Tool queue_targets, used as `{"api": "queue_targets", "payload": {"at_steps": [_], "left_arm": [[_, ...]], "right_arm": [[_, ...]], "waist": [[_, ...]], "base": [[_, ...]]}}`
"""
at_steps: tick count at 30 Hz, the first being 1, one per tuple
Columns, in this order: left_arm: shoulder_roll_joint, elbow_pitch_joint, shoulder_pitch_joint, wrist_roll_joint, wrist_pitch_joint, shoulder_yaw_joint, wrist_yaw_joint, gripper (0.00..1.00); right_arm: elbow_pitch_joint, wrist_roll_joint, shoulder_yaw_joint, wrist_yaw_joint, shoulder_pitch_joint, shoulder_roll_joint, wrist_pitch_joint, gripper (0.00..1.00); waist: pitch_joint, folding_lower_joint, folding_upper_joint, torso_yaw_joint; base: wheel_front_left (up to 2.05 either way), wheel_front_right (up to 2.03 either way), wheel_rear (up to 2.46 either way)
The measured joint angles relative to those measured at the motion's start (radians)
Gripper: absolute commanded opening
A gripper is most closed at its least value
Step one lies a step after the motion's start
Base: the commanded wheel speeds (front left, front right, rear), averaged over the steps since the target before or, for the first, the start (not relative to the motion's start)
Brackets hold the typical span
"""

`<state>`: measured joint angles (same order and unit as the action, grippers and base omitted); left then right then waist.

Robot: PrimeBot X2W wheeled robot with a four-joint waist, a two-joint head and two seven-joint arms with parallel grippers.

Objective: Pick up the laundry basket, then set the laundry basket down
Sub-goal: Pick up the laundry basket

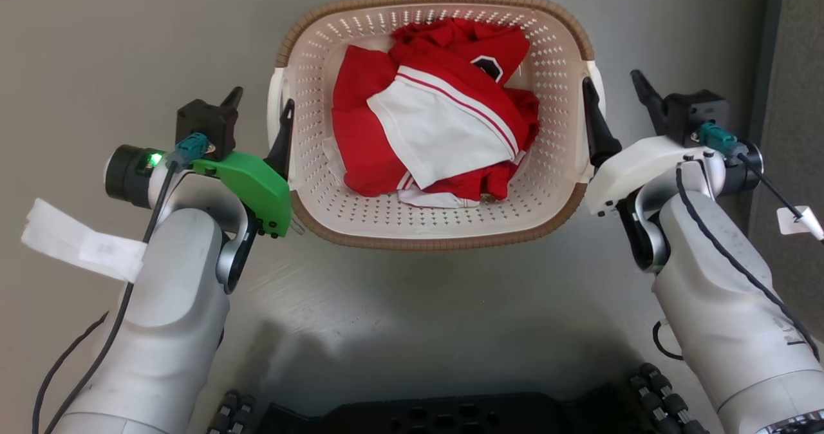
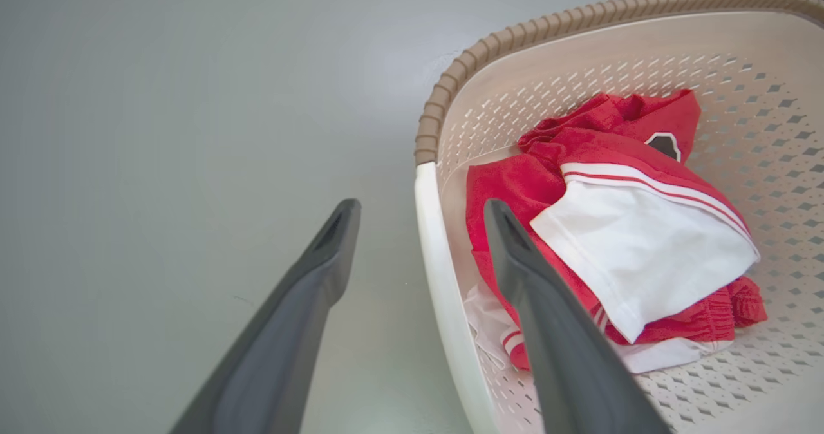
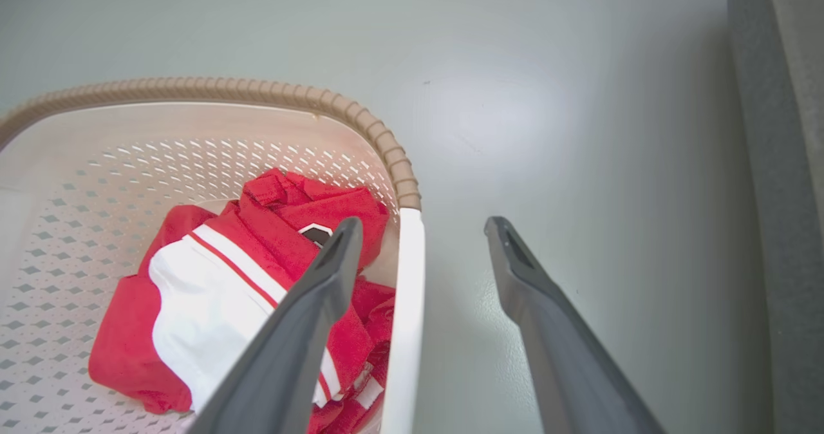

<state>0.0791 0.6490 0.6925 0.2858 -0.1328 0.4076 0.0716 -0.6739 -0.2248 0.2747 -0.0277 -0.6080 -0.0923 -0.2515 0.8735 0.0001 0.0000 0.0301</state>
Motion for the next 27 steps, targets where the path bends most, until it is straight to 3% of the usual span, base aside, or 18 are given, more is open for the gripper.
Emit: {"api": "queue_targets", "payload": {"at_steps": [18,19,20,27], "left_arm": [[-0.028,0.231,0.149,0.06,0.022,0.011,0.044,1.0],[-0.029,0.246,0.159,0.068,0.032,0.012,0.044,1.0],[-0.029,0.256,0.166,0.069,0.037,0.013,0.046,0.0],[-0.061,0.308,0.198,0.087,0.057,0.019,0.059,0.0]], "right_arm": [[-0.16,-0.003,0.07,0.029,-0.113,0.026,0.0,1.0],[-0.167,-0.004,0.07,0.03,-0.123,0.026,0.0,0.0],[-0.177,-0.005,0.072,0.038,-0.132,0.026,0.0,0.0],[-0.208,-0.033,0.062,0.045,-0.146,0.044,-0.003,0.0]], "waist": [[0.104,-0.0001,0.0,-0.024],[0.108,-0.0001,0.0,-0.025],[0.111,-0.0001,0.0,-0.025],[0.119,-0.0002,0.0,-0.025]], "base": [[0.0,0.0,0.0],[0.0,0.0,0.0],[0.0,0.0,0.0],[0.0,0.0,0.0]]}}
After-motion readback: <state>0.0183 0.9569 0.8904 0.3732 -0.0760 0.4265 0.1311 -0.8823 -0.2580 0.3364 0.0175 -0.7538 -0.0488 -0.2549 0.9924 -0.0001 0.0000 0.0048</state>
